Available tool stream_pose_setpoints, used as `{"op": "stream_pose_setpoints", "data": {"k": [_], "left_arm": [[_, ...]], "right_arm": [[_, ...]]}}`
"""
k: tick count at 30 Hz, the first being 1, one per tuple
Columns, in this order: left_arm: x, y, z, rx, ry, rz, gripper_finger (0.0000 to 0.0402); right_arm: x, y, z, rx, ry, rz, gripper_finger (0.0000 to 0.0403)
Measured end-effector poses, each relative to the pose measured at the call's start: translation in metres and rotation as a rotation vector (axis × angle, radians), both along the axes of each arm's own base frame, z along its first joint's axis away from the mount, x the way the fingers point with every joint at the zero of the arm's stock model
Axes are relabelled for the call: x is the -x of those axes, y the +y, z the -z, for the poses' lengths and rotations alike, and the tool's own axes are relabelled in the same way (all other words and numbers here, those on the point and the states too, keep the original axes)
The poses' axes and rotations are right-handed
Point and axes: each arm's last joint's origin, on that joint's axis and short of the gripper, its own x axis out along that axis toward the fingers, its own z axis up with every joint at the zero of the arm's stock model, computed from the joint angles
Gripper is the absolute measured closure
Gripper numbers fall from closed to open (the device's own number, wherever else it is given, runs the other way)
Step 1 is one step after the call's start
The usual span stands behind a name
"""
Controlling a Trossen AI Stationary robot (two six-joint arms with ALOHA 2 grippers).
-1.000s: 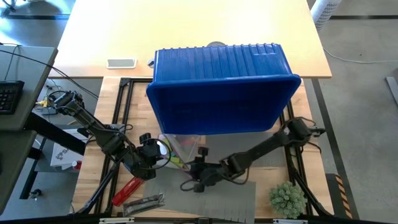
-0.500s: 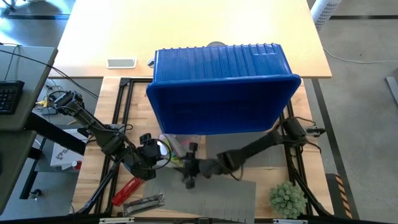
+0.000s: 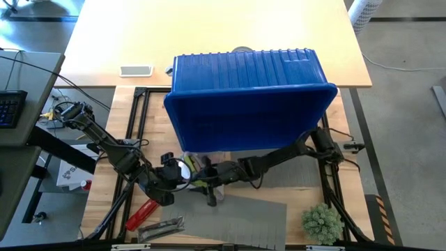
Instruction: Sort blocks
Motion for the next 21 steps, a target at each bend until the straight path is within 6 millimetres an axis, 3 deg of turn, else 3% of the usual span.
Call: {"op": "stream_pose_setpoints", "data": {"k": [7, 15, 21], "left_arm": [[0.000, 0.000, 0.000, -0.002, -0.007, -0.004, 0.0392], [0.000, 0.000, 0.000, -0.004, -0.009, -0.006, 0.0392], [0.000, -0.001, 0.000, -0.005, -0.009, -0.002, 0.0392]], "right_arm": [[-0.001, -0.002, -0.001, -0.053, 0.004, 0.006, 0.0282], [-0.003, -0.008, -0.002, -0.097, -0.001, 0.029, 0.0392], [-0.003, -0.008, -0.007, -0.113, 0.045, 0.026, 0.0398]]}}
